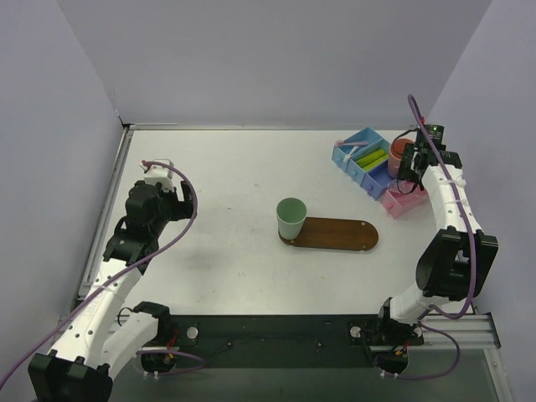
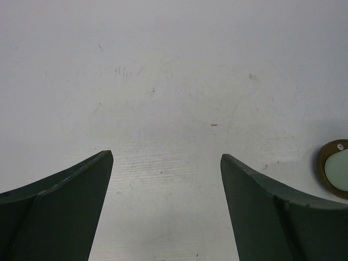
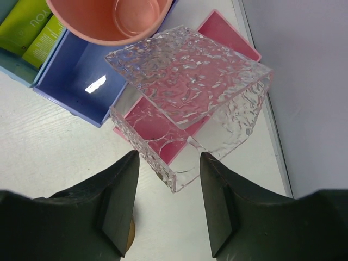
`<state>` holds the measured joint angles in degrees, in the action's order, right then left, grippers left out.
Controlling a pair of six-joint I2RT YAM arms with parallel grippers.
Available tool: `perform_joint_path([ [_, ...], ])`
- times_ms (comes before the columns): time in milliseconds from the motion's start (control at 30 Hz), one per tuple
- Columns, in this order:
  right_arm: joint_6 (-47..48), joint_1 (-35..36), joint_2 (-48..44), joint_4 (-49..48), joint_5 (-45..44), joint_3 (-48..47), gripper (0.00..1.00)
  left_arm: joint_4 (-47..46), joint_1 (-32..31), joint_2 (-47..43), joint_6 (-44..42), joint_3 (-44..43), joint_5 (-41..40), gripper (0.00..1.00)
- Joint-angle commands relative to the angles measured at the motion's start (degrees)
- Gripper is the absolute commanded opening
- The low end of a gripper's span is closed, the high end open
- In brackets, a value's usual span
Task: Prepare toiletry sets of a toothbrush and toothpaste on the tray
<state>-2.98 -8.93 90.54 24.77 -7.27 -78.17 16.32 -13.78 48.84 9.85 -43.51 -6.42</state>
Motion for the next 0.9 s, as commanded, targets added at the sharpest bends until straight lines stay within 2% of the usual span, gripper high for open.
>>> perform_joint_path([
  [0,1.1,-0.7,0.2,-1.3,1.6,1.1,0.43,-2.3,-0.2,0.2,-0.5,-0.1,-0.4,0.91],
  [200,0.6,-1.9,0.2,-1.8,5.0,2.5,0.39,-2.3,-0.1,0.7,-0.4,-0.1,-0.1,0.91],
  [867,0.1,-2.7,1.2,-3.2,6.7,4.3,0.28,-2.3,-0.1,1.4,-0.6,0.1,-0.2,0.91],
])
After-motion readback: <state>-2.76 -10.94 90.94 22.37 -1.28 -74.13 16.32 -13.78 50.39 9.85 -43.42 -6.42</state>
